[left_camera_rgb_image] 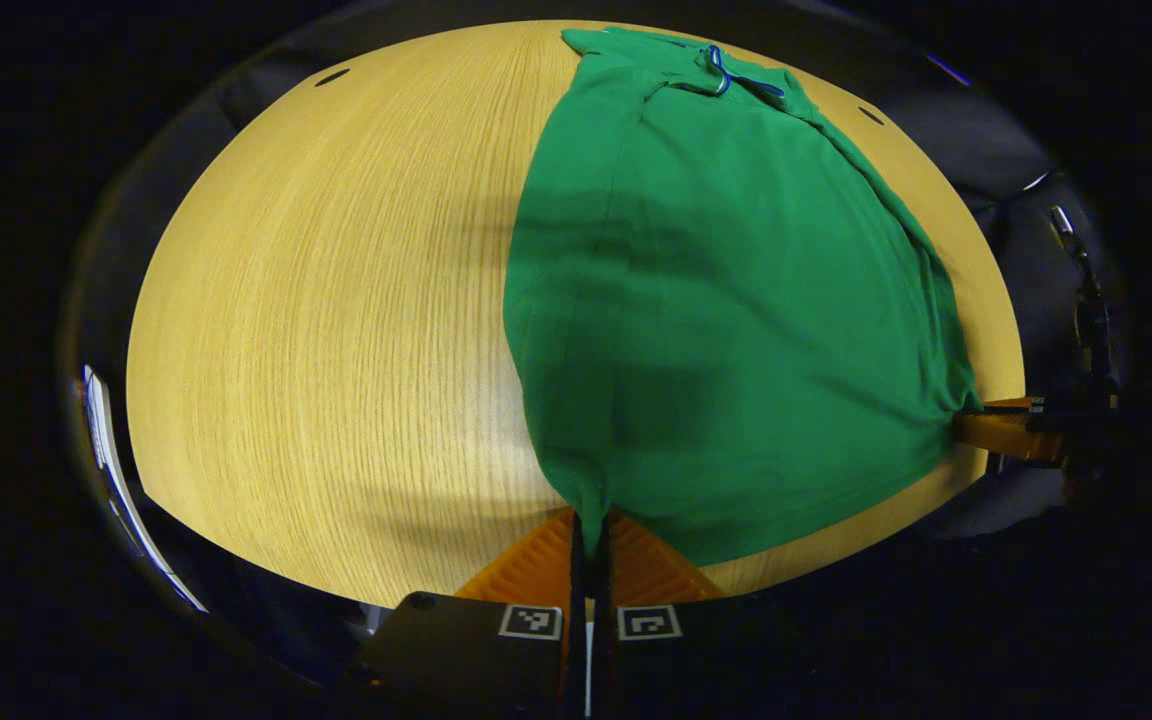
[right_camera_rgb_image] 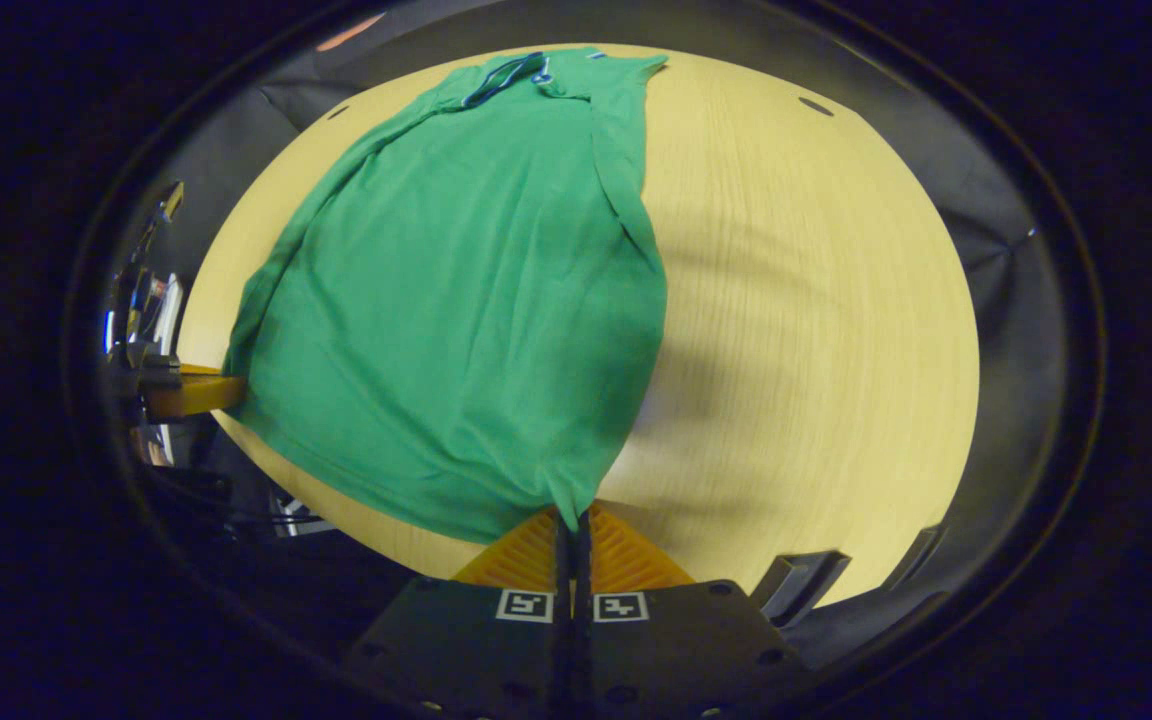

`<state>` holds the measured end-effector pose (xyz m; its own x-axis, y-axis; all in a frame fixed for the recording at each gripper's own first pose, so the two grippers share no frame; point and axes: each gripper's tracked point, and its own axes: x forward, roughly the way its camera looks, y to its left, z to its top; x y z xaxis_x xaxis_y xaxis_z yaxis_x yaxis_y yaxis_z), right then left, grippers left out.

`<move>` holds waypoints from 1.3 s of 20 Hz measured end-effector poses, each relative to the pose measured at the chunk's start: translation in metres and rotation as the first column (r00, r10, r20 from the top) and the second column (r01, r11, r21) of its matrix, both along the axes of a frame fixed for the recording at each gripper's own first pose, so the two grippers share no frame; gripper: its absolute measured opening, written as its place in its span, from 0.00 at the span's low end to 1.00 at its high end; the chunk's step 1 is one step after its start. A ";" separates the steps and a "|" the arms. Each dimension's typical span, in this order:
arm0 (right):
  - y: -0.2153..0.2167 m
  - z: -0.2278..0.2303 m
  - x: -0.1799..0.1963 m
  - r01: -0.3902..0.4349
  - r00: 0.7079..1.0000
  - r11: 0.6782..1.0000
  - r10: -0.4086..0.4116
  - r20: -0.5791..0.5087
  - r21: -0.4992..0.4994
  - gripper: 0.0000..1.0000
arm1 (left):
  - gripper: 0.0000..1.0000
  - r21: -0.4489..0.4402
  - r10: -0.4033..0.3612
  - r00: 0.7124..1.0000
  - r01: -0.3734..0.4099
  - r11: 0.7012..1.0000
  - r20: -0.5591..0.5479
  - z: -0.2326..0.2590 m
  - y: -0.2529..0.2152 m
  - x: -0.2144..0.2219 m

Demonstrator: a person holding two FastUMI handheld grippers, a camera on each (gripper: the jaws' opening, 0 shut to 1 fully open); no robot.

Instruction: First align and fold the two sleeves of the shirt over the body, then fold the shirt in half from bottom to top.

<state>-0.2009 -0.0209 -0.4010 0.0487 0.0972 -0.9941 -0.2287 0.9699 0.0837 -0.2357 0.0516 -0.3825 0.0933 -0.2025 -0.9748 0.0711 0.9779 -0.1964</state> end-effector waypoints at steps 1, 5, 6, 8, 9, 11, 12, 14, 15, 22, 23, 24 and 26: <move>-0.001 0.003 0.002 0.000 1.000 1.000 0.000 0.006 0.005 0.00 | 0.08 -0.011 0.003 1.000 -0.003 1.000 0.000 0.004 -0.001 0.000; -0.009 0.029 0.021 0.035 0.997 0.998 -0.038 0.061 0.050 0.00 | 0.07 -0.058 -0.011 1.000 0.013 0.998 0.029 0.029 -0.005 0.011; -0.012 0.036 0.026 0.041 0.996 0.998 -0.045 0.079 0.056 0.00 | 0.07 -0.079 -0.013 0.999 0.016 0.997 0.037 0.036 -0.008 0.015; -0.015 0.049 0.039 0.043 0.993 0.997 -0.050 0.110 0.068 0.00 | 0.07 -0.096 -0.027 0.998 0.032 0.995 0.060 0.051 -0.011 0.025; -0.017 0.054 0.044 0.041 0.991 0.997 -0.049 0.125 0.071 0.00 | 0.07 -0.101 -0.031 0.997 0.038 0.994 0.077 0.057 -0.012 0.033; -0.017 0.065 0.057 0.036 0.987 0.996 -0.048 0.154 0.078 0.00 | 0.07 -0.114 -0.033 0.994 0.045 0.992 0.107 0.073 -0.013 0.049; -0.018 0.070 0.065 0.034 0.984 0.996 -0.047 0.170 0.080 0.00 | 0.07 -0.114 -0.036 0.992 0.051 0.992 0.124 0.080 -0.012 0.059; -0.018 0.080 0.080 0.035 0.977 0.996 -0.052 0.206 0.087 0.00 | 0.07 -0.099 -0.054 0.985 0.071 0.993 0.163 0.095 -0.007 0.075; -0.016 0.085 0.088 0.038 0.973 0.995 -0.059 0.222 0.096 0.00 | 0.07 -0.098 -0.057 0.982 0.075 0.992 0.179 0.096 -0.006 0.084; -0.015 0.118 0.148 0.029 0.932 0.993 -0.067 0.355 0.113 0.00 | 0.07 -0.108 -0.017 0.949 0.054 0.993 0.315 0.127 0.001 0.154; -0.015 0.124 0.157 0.027 0.926 0.993 -0.068 0.372 0.114 0.00 | 0.06 -0.106 -0.018 0.940 0.057 0.993 0.341 0.133 0.002 0.166; -0.016 0.130 0.169 0.027 0.917 0.994 -0.068 0.393 0.110 0.00 | 0.07 -0.111 -0.012 0.931 0.056 0.992 0.365 0.141 0.001 0.176; -0.016 0.143 0.195 0.036 0.897 0.993 -0.081 0.435 0.110 0.00 | 0.07 -0.117 0.003 0.912 0.050 0.992 0.411 0.152 -0.002 0.203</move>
<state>-0.0056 -0.0364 -0.2576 0.4857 0.1746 -0.8565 -0.2068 0.9750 0.0815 -0.0332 0.0494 -0.2304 0.4724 -0.3244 -0.8195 0.1935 0.9453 -0.2627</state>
